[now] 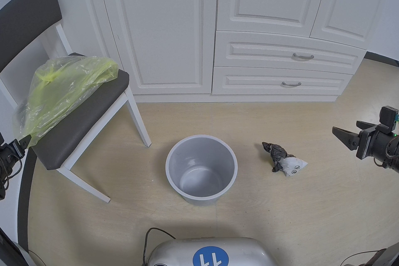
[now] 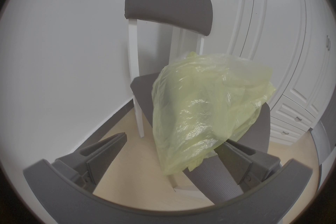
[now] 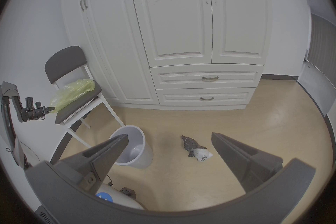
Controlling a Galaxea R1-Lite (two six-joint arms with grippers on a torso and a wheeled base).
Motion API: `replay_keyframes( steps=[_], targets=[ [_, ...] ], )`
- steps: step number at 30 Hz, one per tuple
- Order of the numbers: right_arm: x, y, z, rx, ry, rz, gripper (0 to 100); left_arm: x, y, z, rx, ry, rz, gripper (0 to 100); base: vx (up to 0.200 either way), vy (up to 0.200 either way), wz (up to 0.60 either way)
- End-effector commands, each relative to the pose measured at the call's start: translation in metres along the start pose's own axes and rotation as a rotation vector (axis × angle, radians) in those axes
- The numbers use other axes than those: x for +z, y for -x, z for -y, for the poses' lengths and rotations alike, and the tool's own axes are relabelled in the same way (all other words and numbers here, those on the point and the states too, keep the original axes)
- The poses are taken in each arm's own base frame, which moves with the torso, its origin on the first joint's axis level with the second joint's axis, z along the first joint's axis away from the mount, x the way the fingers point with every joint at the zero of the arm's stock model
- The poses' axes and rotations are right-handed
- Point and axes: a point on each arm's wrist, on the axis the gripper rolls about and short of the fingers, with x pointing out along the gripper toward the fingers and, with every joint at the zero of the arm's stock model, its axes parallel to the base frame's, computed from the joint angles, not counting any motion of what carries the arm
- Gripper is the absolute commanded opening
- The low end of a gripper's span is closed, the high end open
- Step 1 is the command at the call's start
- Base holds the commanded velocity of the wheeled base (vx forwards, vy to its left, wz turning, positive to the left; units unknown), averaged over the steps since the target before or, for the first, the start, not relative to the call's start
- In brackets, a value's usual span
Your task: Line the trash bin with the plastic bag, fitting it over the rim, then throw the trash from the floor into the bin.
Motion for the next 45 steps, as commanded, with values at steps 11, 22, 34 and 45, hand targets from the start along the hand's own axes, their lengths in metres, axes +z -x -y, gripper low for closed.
replay_keyframes(
  steps=[11,22,34,45],
  targets=[
    [0.001,0.001,-0.001,0.004,0.0,0.006,100,0.007,0.014,-0.034,0.132,-0.201,0.061,100,0.0,0.0,0.0],
    [0.0,0.0,-0.001,0.007,0.001,0.002,100,-0.007,0.013,-0.043,0.123,-0.215,0.005,100,0.0,0.0,0.0],
    [0.001,0.0,-0.001,0.009,0.001,0.008,100,-0.019,0.009,-0.053,0.108,-0.276,0.012,100,0.0,0.0,0.0],
    [0.004,-0.001,-0.001,0.006,0.001,0.019,100,-0.026,-0.008,-0.072,0.118,-0.277,0.102,100,0.0,0.0,0.0]
  ],
)
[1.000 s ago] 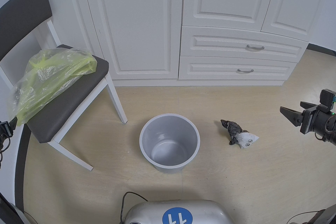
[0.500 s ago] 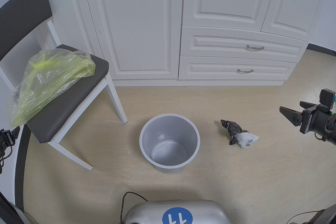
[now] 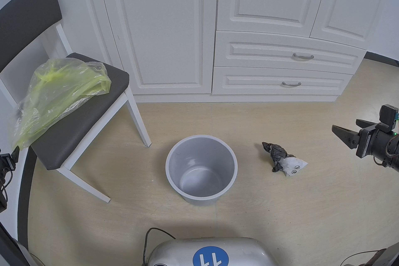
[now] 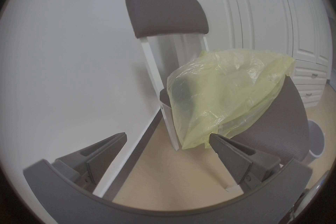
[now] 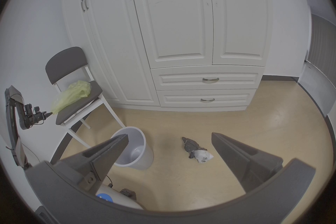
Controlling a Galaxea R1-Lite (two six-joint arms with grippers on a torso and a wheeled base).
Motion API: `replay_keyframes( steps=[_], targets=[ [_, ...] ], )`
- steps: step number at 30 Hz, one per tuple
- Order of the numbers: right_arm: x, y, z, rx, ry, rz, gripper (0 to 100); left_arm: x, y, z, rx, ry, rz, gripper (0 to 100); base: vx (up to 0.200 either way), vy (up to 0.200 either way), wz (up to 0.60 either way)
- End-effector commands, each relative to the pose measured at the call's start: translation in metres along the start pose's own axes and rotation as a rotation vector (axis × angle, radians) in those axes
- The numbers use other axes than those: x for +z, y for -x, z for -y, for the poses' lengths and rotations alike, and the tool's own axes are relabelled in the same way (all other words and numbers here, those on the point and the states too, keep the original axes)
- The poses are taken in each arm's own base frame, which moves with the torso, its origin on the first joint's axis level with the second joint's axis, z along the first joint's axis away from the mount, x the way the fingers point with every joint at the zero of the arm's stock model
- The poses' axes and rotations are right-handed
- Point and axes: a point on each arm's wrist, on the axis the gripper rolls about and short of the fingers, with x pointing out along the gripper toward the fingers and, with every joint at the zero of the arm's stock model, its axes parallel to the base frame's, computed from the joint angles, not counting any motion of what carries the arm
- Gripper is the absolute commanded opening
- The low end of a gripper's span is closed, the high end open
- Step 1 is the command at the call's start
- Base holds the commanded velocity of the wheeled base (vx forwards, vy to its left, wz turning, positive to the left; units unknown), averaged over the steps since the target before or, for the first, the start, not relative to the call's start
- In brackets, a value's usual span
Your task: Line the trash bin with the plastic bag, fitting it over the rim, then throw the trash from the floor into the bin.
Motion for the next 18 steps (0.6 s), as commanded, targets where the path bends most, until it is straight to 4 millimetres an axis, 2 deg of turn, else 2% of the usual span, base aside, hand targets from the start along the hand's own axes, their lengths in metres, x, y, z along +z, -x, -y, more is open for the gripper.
replay_keyframes(
  steps=[1,10,18],
  targets=[
    [0.002,0.001,0.0,0.001,0.001,0.01,100,-0.01,-0.005,-0.003,-0.004,0.05,-0.023,100,0.0,0.0,0.0],
    [0.002,0.0,0.0,0.002,0.001,0.008,100,0.005,-0.002,-0.001,-0.004,0.071,0.023,100,0.0,0.0,0.0],
    [0.002,0.001,-0.001,0.012,0.002,0.012,100,0.012,-0.008,0.006,-0.03,0.126,0.049,100,0.0,0.0,0.0]
  ],
)
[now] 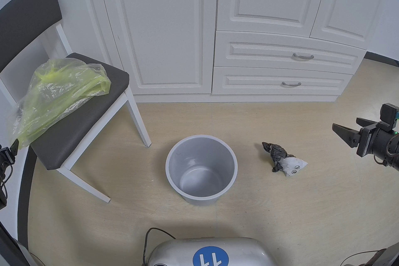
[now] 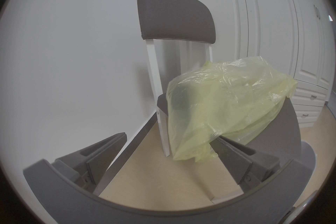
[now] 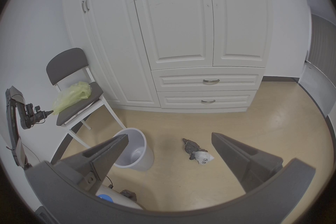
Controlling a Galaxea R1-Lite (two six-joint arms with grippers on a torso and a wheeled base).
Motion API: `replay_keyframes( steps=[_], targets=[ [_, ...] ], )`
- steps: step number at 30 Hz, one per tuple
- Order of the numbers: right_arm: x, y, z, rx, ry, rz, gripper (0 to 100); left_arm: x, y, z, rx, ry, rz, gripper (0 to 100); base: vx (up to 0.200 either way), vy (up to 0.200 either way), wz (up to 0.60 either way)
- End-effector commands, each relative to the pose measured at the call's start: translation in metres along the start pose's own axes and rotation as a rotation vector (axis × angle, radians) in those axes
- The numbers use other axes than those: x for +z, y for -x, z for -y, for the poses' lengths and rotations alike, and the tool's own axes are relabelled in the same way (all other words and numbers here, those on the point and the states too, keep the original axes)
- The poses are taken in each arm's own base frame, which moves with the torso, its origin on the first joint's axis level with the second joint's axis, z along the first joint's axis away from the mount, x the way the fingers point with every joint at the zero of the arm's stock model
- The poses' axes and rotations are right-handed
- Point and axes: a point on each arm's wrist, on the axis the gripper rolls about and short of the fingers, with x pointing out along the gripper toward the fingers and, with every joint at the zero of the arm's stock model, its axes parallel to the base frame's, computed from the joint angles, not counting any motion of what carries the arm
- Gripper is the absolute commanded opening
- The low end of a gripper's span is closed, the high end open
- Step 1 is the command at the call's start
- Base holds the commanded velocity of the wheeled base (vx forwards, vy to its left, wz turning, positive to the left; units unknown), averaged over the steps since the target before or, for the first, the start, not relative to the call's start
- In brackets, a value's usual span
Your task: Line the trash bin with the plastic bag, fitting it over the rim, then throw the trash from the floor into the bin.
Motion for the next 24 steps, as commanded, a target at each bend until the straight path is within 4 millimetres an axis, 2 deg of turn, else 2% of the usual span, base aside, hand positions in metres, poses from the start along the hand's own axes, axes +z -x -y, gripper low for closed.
replay_keyframes(
  steps=[1,5,6,21,24],
  targets=[
    [0.0,0.0,-0.001,0.005,0.001,0.001,100,0.004,-0.002,0.003,-0.011,-0.006,0.014,100,0.0,0.0,0.0],
    [0.0,0.0,-0.005,0.023,0.003,-0.001,100,0.005,-0.001,0.008,-0.024,-0.008,0.016,100,0.0,0.0,0.0],
    [0.0,0.0,-0.005,0.023,0.005,-0.001,100,0.005,-0.001,0.008,-0.024,-0.008,0.016,0,0.0,0.0,0.0],
    [0.0,-0.001,-0.005,0.02,0.0,-0.004,100,0.0,-0.003,0.014,-0.041,-0.002,-0.005,0,0.0,0.0,0.0],
    [0.0,-0.002,-0.005,0.021,-0.001,-0.004,100,-0.001,0.003,0.018,-0.047,0.006,-0.017,0,0.0,0.0,0.0]
  ],
)
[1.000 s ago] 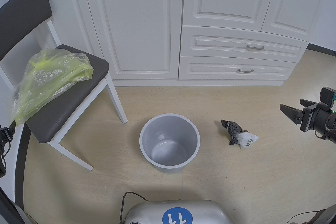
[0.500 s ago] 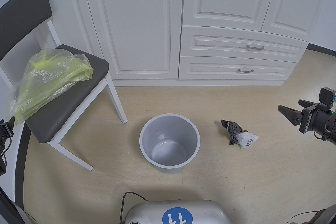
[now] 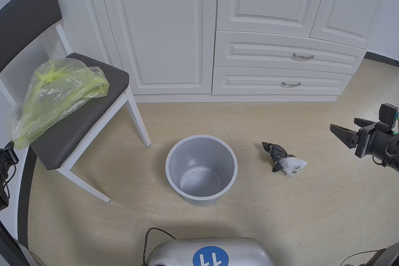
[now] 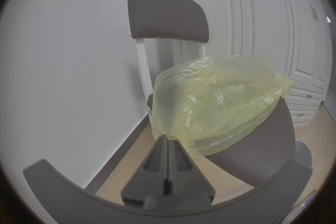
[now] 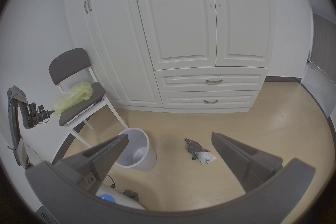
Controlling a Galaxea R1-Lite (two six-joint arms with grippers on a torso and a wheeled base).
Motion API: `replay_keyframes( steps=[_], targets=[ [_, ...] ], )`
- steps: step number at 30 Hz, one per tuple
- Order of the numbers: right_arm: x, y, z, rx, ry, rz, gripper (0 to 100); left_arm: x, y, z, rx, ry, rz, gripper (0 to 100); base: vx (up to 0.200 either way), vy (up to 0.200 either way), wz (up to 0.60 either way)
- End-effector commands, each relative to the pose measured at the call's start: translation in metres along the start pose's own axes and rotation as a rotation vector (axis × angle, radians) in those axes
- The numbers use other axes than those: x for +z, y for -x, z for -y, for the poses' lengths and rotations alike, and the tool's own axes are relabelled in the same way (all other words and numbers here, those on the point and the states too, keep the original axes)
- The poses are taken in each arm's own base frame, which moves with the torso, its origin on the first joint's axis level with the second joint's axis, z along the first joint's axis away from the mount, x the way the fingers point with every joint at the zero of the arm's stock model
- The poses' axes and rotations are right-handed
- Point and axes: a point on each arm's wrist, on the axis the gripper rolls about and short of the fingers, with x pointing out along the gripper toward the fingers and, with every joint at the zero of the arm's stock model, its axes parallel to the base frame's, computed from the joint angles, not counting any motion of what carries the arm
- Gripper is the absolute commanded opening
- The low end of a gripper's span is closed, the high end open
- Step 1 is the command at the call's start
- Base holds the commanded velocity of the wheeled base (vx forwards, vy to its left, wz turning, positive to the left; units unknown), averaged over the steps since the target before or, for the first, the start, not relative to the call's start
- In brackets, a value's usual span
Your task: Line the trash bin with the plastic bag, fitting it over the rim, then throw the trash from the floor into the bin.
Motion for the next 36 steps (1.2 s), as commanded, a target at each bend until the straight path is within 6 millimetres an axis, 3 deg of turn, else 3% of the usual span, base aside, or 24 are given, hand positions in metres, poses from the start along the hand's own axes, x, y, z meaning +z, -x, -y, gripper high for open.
replay_keyframes(
  steps=[1,4,8,9,10,12,13,14,18,20,21,22,25,28,29,36],
  targets=[
    [-0.001,-0.002,-0.001,0.009,0.0,-0.005,100,0.0,0.005,0.006,-0.009,0.005,-0.009,0,0.0,0.0,0.0],
    [-0.002,-0.003,-0.011,0.052,0.008,-0.016,100,0.009,0.011,0.014,-0.027,-0.008,0.013,0,0.0,0.0,0.0],
    [-0.012,-0.016,-0.042,0.095,0.028,-0.071,100,0.026,0.017,0.033,-0.072,-0.016,0.064,0,0.0,0.0,0.0],
    [-0.015,-0.022,-0.055,0.07,0.016,-0.076,100,0.035,0.02,0.046,-0.105,0.007,0.093,0,0.0,0.0,0.0],
    [-0.015,-0.023,-0.056,0.066,0.017,-0.078,100,0.035,0.02,0.047,-0.106,0.009,0.095,0,0.0,0.0,0.0],
    [-0.02,-0.035,-0.08,0.019,-0.008,-0.053,100,0.058,0.033,0.086,-0.155,0.093,0.177,0,0.0,0.0,0.0],
    [-0.02,-0.036,-0.082,0.02,-0.011,-0.048,100,0.061,0.034,0.09,-0.16,0.1,0.188,0,0.0,0.0,0.0],
    [-0.02,-0.037,-0.089,0.019,-0.018,-0.016,100,0.072,0.041,0.113,-0.194,0.129,0.235,0,0.0,0.0,0.0],
    [-0.014,-0.037,-0.097,0.084,-0.018,0.029,100,0.096,0.061,0.168,-0.314,0.163,0.285,0,0.0,0.0,0.0],
    [-0.007,-0.038,-0.101,0.121,0.007,0.047,100,0.115,0.072,0.188,-0.378,0.18,0.293,0,0.0,0.0,0.0],
    [-0.007,-0.038,-0.101,0.121,0.007,0.047,100,0.115,0.072,0.188,-0.378,0.18,0.293,0,0.0,0.0,0.0],
    [-0.003,-0.038,-0.104,0.164,0.023,0.06,100,0.143,0.088,0.207,-0.449,0.202,0.304,0,0.0,0.0,0.0],
    [-0.004,-0.033,-0.116,0.237,0.008,0.065,100,0.182,0.115,0.229,-0.511,0.246,0.313,0,0.0,0.0,0.0],
    [-0.006,-0.03,-0.121,0.264,-0.016,0.061,100,0.19,0.122,0.235,-0.523,0.26,0.315,0,0.0,0.0,0.0],
    [-0.009,-0.026,-0.131,0.306,-0.084,0.063,100,0.202,0.146,0.244,-0.551,0.329,0.323,0,0.0,0.0,0.0],
    [-0.014,-0.032,-0.136,0.315,-0.086,0.051,100,0.218,0.202,0.237,-0.725,0.462,0.366,0,0.0,0.0,0.0]
  ],
)
